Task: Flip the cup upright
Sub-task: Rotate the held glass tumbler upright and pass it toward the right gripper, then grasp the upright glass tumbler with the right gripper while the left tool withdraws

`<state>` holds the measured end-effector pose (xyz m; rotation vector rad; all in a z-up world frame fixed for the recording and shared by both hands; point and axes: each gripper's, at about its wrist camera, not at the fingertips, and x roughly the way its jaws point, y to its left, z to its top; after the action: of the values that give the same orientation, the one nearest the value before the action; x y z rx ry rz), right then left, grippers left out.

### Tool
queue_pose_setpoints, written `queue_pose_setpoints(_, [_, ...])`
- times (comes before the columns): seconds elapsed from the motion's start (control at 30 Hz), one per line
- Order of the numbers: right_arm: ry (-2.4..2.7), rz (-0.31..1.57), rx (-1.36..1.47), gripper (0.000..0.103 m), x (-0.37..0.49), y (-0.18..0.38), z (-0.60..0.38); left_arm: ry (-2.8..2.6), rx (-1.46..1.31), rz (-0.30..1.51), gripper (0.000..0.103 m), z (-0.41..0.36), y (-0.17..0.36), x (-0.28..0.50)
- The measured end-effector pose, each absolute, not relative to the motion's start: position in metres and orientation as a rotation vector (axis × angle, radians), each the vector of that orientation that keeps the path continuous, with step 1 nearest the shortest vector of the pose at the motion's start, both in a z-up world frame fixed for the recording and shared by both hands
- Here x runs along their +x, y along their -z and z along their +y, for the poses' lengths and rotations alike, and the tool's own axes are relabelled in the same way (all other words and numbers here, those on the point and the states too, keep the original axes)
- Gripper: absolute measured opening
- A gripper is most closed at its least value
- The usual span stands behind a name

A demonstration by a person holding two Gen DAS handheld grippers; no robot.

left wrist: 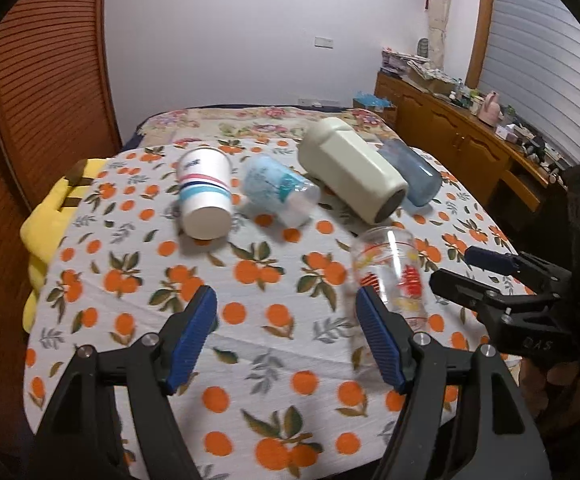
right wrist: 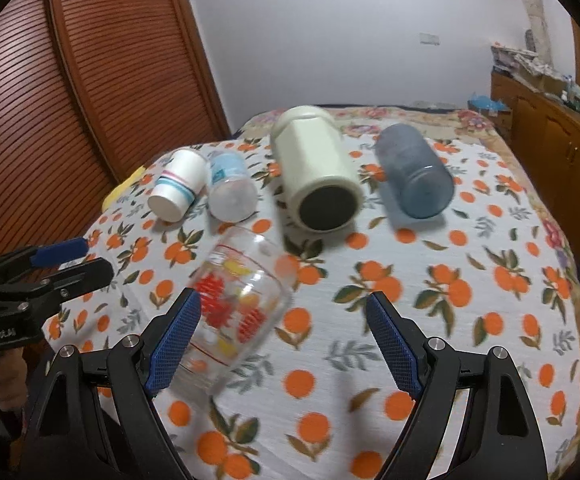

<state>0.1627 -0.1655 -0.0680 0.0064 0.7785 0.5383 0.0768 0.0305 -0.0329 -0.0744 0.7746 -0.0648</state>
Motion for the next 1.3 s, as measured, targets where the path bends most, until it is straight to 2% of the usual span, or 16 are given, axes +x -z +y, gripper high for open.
queue_pose_setpoints(0.9, [-0.546,1.144,0.166,0.08,0.218,0.104,-0.114,0.041,-0.114,0.76,0.072,0.054,0.04,0.06])
queue_pose_setpoints(1.03, [-0.555,1.158,0.151,0.073,0.223,0.102,-0.11,0.036,-0.122,0.763,0.072,0.057,0.042,0.059])
queue_pose_setpoints(1.3, [-0.614,1.105,0.104,0.071,0.221,0.095,-0.107,0.029,-0.113,0.765,0.072,0.057,0.043,0.059])
